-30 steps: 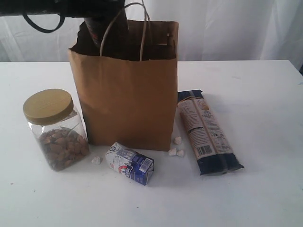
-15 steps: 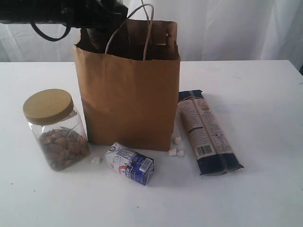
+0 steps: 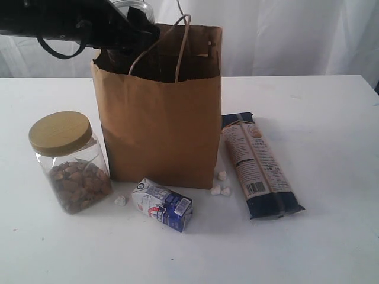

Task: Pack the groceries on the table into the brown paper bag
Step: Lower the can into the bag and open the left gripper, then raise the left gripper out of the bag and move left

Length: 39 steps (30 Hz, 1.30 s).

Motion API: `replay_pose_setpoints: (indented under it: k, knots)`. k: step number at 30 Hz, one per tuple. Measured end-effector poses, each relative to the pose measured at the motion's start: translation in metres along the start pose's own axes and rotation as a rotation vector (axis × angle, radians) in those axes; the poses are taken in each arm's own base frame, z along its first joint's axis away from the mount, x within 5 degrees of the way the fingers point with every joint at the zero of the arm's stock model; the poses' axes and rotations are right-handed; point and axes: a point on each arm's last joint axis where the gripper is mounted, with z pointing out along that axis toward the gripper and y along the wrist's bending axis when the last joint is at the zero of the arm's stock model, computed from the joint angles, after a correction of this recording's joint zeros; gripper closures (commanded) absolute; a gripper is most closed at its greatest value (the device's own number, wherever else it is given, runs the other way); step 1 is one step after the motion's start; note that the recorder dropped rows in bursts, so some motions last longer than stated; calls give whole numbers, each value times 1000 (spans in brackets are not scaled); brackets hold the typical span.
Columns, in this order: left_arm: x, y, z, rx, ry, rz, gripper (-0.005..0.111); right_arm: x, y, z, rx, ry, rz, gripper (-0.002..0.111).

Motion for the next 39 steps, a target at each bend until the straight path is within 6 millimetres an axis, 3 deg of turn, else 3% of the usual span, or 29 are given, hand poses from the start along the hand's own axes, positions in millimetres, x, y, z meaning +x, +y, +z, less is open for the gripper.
replay_pose_setpoints:
  k: [13, 21, 29, 39]
  knots:
    - [0, 0, 0, 1, 4, 0, 38, 0, 0, 0, -1, 0, 2, 108]
    - [13, -3, -1, 44, 143, 87, 37, 0, 0, 0, -1, 0, 2, 108]
    - [15, -4, -2, 60, 172, 149, 1, 0, 0, 0, -1, 0, 2, 108]
    - [14, -4, -3, 58, 166, 154, 1, 0, 0, 0, -1, 0, 2, 108]
